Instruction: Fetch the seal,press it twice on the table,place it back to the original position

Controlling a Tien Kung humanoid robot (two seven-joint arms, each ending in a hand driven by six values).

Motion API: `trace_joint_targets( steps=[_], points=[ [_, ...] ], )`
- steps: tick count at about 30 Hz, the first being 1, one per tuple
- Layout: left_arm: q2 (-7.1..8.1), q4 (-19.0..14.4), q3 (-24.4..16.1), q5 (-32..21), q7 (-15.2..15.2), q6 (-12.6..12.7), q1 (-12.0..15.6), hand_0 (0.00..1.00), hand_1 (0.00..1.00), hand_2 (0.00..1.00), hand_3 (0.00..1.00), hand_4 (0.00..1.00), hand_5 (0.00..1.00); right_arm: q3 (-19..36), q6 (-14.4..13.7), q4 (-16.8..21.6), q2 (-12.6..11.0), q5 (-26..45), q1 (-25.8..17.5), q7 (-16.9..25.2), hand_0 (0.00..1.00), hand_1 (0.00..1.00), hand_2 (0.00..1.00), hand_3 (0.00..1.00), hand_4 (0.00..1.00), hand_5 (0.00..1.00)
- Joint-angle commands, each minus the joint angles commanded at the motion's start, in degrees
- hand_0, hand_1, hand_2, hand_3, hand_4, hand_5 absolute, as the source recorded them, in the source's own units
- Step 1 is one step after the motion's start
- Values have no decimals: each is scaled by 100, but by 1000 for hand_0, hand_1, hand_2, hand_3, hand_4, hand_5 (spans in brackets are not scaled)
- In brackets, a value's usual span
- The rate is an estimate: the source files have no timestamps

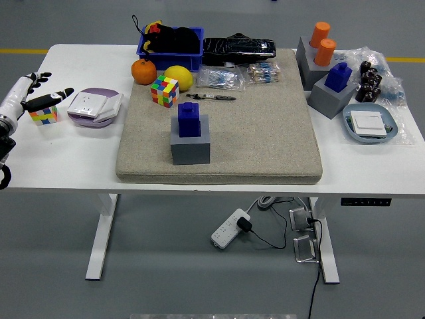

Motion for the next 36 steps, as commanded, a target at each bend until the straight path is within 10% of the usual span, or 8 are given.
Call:
trace_joint_targets(
  steps=[36],
  points=[
    [42, -40, -181, 450, -37, 1, 0, 913, 931, 905, 894, 883, 630, -165, -7, -1, 15, 14, -32, 21, 819, 717, 686, 692, 730, 507]
  ],
)
